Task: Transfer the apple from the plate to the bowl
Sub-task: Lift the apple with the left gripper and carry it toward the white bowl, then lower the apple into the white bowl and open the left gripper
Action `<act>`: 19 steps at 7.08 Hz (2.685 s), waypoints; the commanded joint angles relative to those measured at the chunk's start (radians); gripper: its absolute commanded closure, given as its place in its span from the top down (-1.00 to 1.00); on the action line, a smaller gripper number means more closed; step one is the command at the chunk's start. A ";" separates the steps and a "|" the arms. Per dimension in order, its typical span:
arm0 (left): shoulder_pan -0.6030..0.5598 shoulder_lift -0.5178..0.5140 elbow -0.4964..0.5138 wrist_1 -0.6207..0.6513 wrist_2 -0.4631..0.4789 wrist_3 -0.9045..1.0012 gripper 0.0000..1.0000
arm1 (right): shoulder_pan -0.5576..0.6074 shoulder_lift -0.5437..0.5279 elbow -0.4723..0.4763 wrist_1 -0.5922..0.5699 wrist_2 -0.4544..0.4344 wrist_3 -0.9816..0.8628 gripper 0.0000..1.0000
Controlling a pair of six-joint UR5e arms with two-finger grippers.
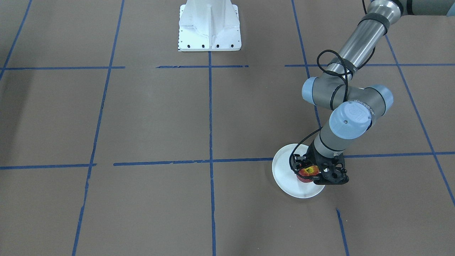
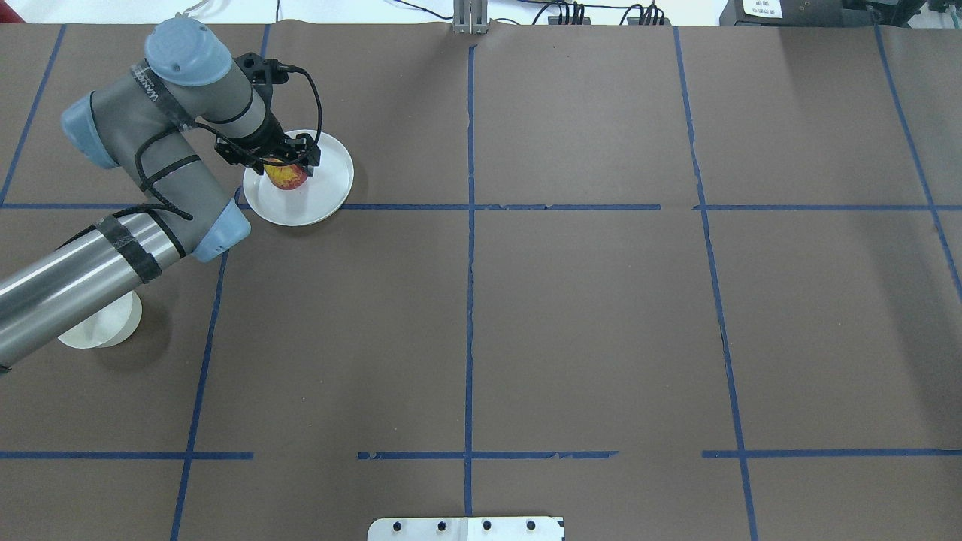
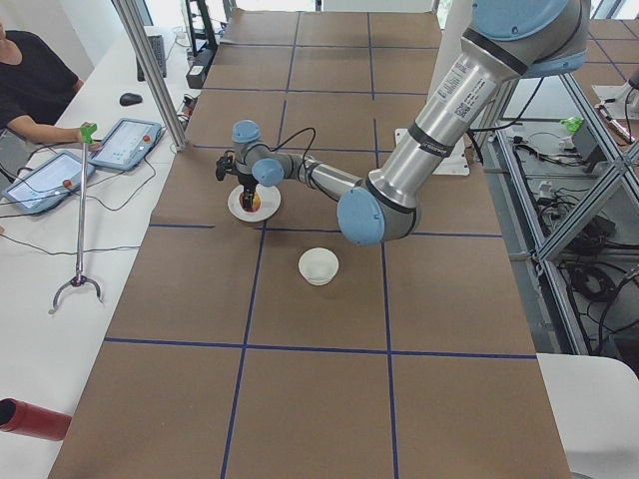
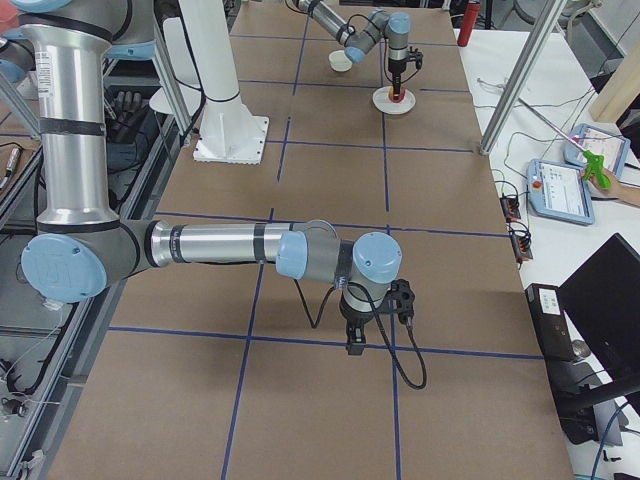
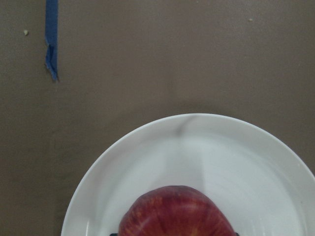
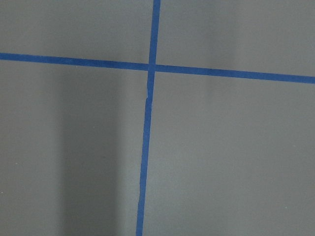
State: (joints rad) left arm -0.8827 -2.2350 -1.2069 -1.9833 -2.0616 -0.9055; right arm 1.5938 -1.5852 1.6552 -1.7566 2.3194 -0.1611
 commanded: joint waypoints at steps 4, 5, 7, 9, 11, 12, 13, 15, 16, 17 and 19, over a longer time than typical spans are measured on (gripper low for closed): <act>-0.136 0.209 -0.522 0.334 -0.045 0.181 -1.00 | 0.000 0.001 0.000 0.000 0.000 0.000 1.00; -0.140 0.335 -0.645 0.325 -0.045 0.186 -1.00 | 0.000 0.001 0.000 0.000 0.000 0.000 1.00; -0.144 0.551 -0.741 0.199 -0.046 0.212 -1.00 | 0.000 0.001 0.000 0.000 0.000 0.000 1.00; -0.144 0.720 -0.715 -0.042 -0.048 0.204 -1.00 | 0.000 -0.001 0.000 0.000 0.000 0.000 1.00; -0.142 0.730 -0.689 -0.048 -0.046 0.116 -1.00 | 0.000 -0.001 0.000 0.000 0.000 0.000 1.00; -0.134 0.736 -0.685 -0.049 -0.046 0.100 -1.00 | 0.000 0.001 0.000 0.000 0.000 0.000 1.00; -0.121 0.764 -0.675 -0.090 -0.046 0.083 -1.00 | 0.000 0.001 0.000 0.000 0.000 0.000 1.00; -0.055 0.833 -0.629 -0.296 -0.045 -0.036 -1.00 | 0.000 0.001 0.000 0.000 0.000 0.000 1.00; -0.029 0.853 -0.625 -0.333 -0.045 -0.067 -1.00 | 0.000 -0.001 0.000 0.000 0.000 0.000 1.00; -0.012 0.853 -0.625 -0.334 -0.043 -0.079 -1.00 | 0.000 0.001 0.000 -0.001 0.000 0.000 1.00; 0.021 0.854 -0.614 -0.333 -0.040 -0.089 -1.00 | 0.000 0.001 0.000 0.000 0.000 0.000 1.00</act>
State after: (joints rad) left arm -0.8800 -1.3824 -1.8269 -2.3137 -2.1041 -0.9870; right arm 1.5938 -1.5848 1.6551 -1.7568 2.3194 -0.1611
